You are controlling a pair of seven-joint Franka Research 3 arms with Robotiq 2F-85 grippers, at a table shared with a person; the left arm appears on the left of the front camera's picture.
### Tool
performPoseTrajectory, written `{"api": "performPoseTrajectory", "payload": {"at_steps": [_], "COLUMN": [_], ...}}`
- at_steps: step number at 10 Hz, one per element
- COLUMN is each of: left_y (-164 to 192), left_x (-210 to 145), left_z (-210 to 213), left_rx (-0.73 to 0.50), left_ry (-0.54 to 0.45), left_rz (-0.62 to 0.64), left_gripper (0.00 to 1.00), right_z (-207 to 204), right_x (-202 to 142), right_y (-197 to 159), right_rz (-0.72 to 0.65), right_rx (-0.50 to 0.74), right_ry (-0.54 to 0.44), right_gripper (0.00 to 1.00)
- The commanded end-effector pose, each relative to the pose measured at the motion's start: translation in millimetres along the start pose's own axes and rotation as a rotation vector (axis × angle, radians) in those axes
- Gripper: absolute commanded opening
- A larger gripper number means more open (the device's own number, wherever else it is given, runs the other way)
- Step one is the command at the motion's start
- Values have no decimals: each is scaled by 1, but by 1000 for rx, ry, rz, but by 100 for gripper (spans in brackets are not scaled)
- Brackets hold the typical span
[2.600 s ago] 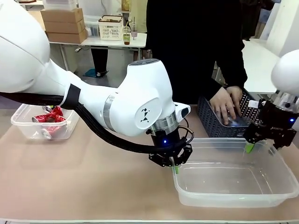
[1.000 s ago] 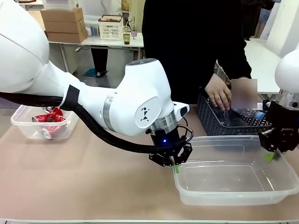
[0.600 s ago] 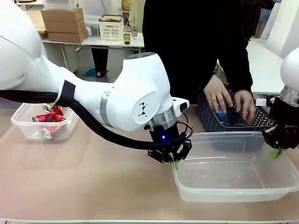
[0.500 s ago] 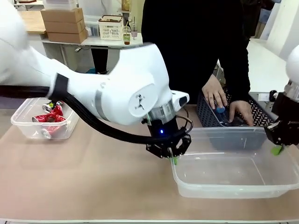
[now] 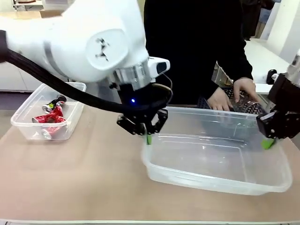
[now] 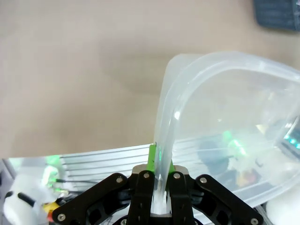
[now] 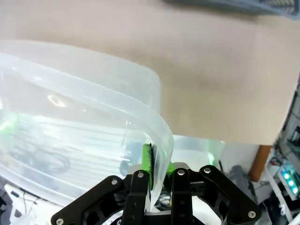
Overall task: Sort the waste into each basket.
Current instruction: Pick up the Organizing box on the right side of the table and lift it.
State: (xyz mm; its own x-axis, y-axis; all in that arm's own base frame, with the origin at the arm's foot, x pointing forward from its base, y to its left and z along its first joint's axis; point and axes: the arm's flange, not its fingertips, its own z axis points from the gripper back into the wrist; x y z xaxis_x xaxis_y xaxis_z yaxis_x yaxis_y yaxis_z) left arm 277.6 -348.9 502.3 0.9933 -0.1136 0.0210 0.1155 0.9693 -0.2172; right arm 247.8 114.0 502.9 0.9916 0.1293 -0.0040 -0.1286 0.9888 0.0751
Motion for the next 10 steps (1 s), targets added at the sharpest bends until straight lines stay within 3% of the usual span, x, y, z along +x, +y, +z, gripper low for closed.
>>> {"api": "performPoseTrajectory", "payload": {"at_steps": [1,3,4,6,8,9,10], "left_y": [41,101,124,157,169,158,158], "left_x": [-8,-2,12,41,59,34,34], "left_z": [25,50,47,23,14,32,32], "left_rx": [22,32,56,-14,-89,-13,-13], "left_ry": [-72,-88,-60,-15,-37,-10,-10], "left_rz": [54,124,134,112,87,113,113], "left_gripper": [0,0,0,0,0,0,0], "right_z": [-17,0,12,27,14,3,-10], "right_x": [18,48,65,100,125,139,140], "right_y": [51,103,119,140,148,145,134], "right_rz": [57,111,118,138,187,188,190], "right_rx": [25,25,36,-10,-44,-43,-68], "right_ry": [-2,30,34,67,106,124,77], "right_gripper": [0,0,0,0,0,0,0]}}
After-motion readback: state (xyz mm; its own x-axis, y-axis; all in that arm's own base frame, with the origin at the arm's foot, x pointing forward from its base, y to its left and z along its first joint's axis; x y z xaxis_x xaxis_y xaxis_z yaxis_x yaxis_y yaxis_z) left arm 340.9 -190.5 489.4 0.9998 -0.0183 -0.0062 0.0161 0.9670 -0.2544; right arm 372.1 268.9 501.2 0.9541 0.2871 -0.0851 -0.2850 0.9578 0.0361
